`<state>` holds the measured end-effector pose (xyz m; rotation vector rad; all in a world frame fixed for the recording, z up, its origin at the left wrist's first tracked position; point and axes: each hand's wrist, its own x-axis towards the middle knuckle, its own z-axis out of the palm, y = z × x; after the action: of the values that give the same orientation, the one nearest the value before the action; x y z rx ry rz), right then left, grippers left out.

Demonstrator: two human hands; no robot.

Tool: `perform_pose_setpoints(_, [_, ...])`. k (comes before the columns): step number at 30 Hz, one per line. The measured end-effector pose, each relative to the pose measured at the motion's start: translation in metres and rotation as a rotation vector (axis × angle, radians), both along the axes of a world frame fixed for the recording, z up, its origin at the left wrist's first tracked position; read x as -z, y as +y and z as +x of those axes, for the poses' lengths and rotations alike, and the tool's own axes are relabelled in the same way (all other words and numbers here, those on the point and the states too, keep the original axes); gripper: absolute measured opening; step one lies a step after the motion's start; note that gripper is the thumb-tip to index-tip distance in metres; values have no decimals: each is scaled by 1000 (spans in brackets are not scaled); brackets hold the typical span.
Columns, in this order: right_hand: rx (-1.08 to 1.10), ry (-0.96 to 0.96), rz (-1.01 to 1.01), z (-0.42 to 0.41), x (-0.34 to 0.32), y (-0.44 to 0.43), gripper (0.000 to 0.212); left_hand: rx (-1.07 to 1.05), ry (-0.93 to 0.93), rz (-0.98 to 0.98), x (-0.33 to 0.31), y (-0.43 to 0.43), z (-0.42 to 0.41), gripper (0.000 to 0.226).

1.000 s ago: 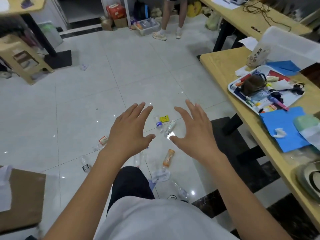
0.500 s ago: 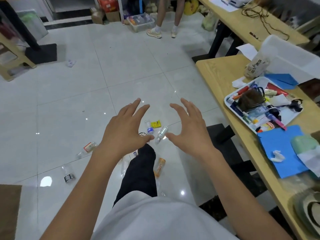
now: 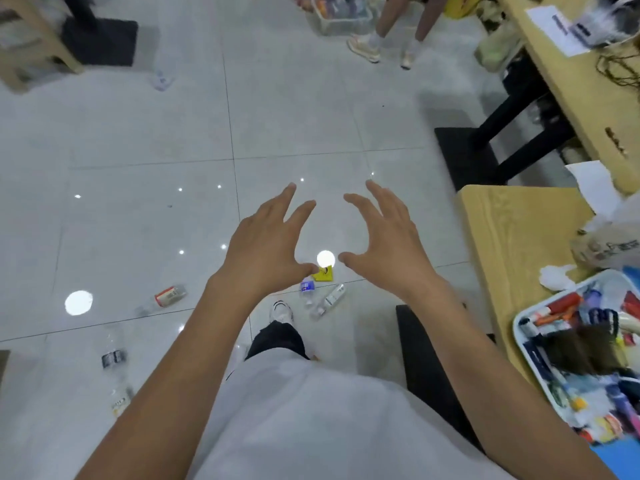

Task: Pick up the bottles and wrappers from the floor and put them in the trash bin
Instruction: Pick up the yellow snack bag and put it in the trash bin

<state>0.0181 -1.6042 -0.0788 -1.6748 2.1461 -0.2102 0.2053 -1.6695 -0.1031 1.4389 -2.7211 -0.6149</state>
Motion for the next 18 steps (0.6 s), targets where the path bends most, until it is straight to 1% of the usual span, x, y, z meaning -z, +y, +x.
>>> perform_pose_setpoints(4, [32,-23,40,-23,7,-63,89,1,-29,5,-4,-74,-18,103])
perform_pose_setpoints(8, [63,-52,82,-48,13,-95,88,-8,-55,31,-6,-125,-32,105])
perform_pose_setpoints(13, [43,-58,99,-71,19,-119,89,-62,-70,70,1,-151,-39,106])
perform_pose_setpoints(18, [-35,-60,87,-85,26,-149,89,-115,-70,89,7,-156,-51,105])
